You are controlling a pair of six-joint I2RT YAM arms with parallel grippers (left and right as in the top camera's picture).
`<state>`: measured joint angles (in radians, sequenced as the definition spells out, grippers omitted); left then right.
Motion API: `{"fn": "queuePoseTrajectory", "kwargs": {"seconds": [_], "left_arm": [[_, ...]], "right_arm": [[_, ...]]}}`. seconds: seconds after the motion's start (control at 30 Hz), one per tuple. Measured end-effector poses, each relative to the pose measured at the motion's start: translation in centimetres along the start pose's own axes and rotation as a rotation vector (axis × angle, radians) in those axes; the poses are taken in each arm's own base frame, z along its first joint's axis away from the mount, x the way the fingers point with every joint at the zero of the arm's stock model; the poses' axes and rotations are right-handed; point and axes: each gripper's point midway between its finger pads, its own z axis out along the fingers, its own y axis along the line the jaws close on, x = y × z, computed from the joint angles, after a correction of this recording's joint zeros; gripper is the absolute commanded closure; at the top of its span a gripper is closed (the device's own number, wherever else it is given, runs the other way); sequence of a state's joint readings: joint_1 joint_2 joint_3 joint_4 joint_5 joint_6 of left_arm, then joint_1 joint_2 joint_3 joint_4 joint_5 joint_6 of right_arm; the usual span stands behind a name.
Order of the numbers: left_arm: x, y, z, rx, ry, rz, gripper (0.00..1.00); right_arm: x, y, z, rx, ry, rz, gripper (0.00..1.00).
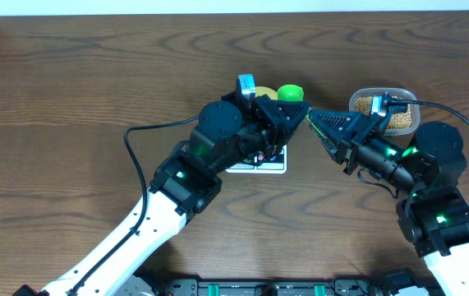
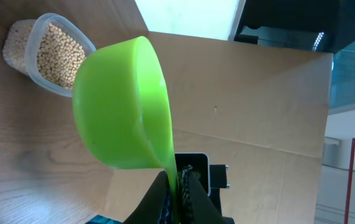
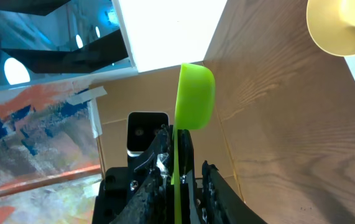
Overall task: Scoop item into bowl and weigh 50g on scale
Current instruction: 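Close the right gripper on the scoop handle beside the left gripper, then open the left gripper and carry the scoop right toward the soybean tub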
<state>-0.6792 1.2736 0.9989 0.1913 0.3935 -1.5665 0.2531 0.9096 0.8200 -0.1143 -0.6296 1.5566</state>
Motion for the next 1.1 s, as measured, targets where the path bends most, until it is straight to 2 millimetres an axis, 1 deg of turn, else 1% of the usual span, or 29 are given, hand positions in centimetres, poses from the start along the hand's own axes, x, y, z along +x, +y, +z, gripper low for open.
{"fn": "queuePoseTrajectory", "kwargs": {"seconds": [0.33, 0.53, 0.57, 0.63, 0.7, 0.73, 0.8, 0.97, 1.03, 1.1], "left_arm": [[0.0, 0.0, 0.0, 0.0, 0.0, 0.0, 0.93], [0.0, 0.0, 0.0, 0.0, 0.0, 0.0, 0.92], [0.0, 0.0, 0.0, 0.0, 0.0, 0.0, 0.84], [0.0, 0.0, 0.0, 0.0, 0.0, 0.007, 0.62], [0.0, 0.0, 0.0, -0.001, 0.0, 0.002, 0.46], [0.0, 0.0, 0.0, -0.001, 0.0, 0.003, 0.42], [0.0, 0.2, 0.0, -0.006, -0.001, 0.002, 0.35], [0.0, 0.3, 0.0, -0.011, -0.001, 0.007, 0.28], [0.0, 0.4, 0.0, -0.015, -0.001, 0.011, 0.22], [0.0, 0.4, 0.0, -0.016, -0.001, 0.02, 0.2]], "right_arm": [[0.0, 0.0, 0.0, 0.0, 0.0, 0.003, 0.9], [0.0, 0.0, 0.0, -0.001, 0.001, 0.002, 0.98], [0.0, 0.0, 0.0, -0.002, 0.001, 0.002, 0.99], [0.0, 0.0, 0.0, -0.001, 0.002, 0.003, 0.98], [0.0, 0.0, 0.0, -0.001, -0.001, -0.004, 0.98], [0.0, 0.0, 0.0, -0.001, -0.001, -0.006, 0.98], [-0.2, 0.0, 0.0, 0.0, -0.009, -0.024, 0.98], [-0.6, 0.0, 0.0, 0.001, -0.037, -0.06, 0.99], [-1.0, 0.0, 0.0, 0.003, -0.057, -0.084, 0.99], [-1.5, 0.0, -0.1, 0.007, -0.088, -0.125, 0.98]]}}
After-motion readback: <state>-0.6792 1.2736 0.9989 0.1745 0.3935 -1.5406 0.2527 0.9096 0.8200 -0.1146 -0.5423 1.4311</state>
